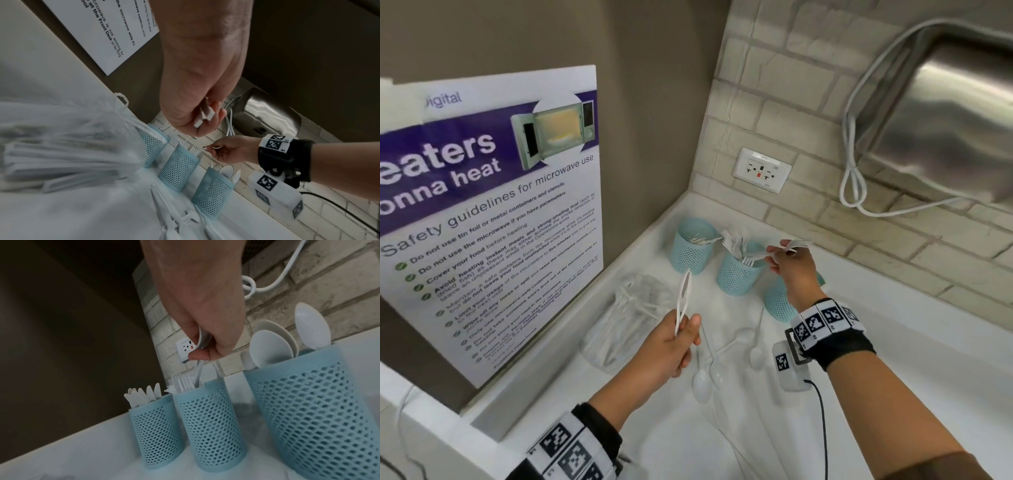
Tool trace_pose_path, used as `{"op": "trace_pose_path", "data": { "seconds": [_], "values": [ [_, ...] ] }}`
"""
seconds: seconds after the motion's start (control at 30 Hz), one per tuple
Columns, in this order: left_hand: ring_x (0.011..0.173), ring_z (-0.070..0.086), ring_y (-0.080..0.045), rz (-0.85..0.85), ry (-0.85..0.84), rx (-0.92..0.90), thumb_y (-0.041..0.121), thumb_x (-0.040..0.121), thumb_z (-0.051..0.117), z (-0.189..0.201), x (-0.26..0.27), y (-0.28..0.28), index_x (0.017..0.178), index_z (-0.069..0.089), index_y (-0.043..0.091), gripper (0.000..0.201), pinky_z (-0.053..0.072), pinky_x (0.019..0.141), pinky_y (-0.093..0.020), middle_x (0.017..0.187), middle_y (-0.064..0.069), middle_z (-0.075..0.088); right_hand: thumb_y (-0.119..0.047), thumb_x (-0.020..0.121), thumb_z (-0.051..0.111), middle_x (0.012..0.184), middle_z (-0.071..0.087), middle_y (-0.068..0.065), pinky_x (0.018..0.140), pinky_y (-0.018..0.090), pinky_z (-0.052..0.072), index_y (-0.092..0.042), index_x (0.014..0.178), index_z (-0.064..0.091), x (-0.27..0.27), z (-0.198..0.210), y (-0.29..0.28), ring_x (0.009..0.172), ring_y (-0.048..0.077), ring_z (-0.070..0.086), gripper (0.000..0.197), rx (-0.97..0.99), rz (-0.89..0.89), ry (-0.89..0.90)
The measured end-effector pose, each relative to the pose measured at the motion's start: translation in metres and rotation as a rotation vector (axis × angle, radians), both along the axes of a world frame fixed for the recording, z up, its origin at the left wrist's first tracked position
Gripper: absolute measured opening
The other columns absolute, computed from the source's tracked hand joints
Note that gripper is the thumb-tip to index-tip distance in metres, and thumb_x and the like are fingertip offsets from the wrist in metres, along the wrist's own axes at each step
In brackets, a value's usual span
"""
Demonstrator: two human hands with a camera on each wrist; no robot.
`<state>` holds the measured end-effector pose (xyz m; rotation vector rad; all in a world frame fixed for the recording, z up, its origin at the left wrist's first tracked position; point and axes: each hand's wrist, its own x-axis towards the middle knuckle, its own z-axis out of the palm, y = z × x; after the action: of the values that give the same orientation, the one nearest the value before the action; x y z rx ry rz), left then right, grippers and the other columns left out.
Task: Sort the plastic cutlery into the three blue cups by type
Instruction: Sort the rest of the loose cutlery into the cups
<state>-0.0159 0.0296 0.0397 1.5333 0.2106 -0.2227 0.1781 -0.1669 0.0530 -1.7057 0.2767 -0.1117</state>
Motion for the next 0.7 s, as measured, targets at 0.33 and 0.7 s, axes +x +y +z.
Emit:
{"op": "trace_pose_path", "data": {
  "seconds": [0.33, 0.7],
  "values": [
    [0.046, 0.038, -0.001, -0.035, 0.013, -0.029, 0.035, 0.100, 0.039, 0.002, 0.001, -0.004, 0.103, 0.054, 0.008, 0.031, 0.031, 0.045, -0.015, 0.072, 0.010, 0.053, -0.022, 0.084, 0.067, 0.135, 0.055, 0.006, 0.106, 0.046, 0.043, -0.018, 0.135, 0.045, 0.010, 0.009, 0.001, 0.119, 0.024, 0.057, 0.056, -0.243, 0.235, 0.057],
    [0.060, 0.041, -0.007, -0.031, 0.018, -0.081, 0.020, 0.103, 0.035, -0.001, 0.001, -0.004, 0.115, 0.058, 0.023, 0.026, 0.036, 0.049, -0.015, 0.083, 0.006, 0.056, -0.020, 0.097, 0.047, 0.145, 0.047, 0.005, 0.100, 0.029, 0.039, -0.023, 0.150, 0.027, -0.002, 0.026, 0.011, 0.124, 0.022, 0.053, 0.056, -0.600, 0.265, -0.038]
  ]
}}
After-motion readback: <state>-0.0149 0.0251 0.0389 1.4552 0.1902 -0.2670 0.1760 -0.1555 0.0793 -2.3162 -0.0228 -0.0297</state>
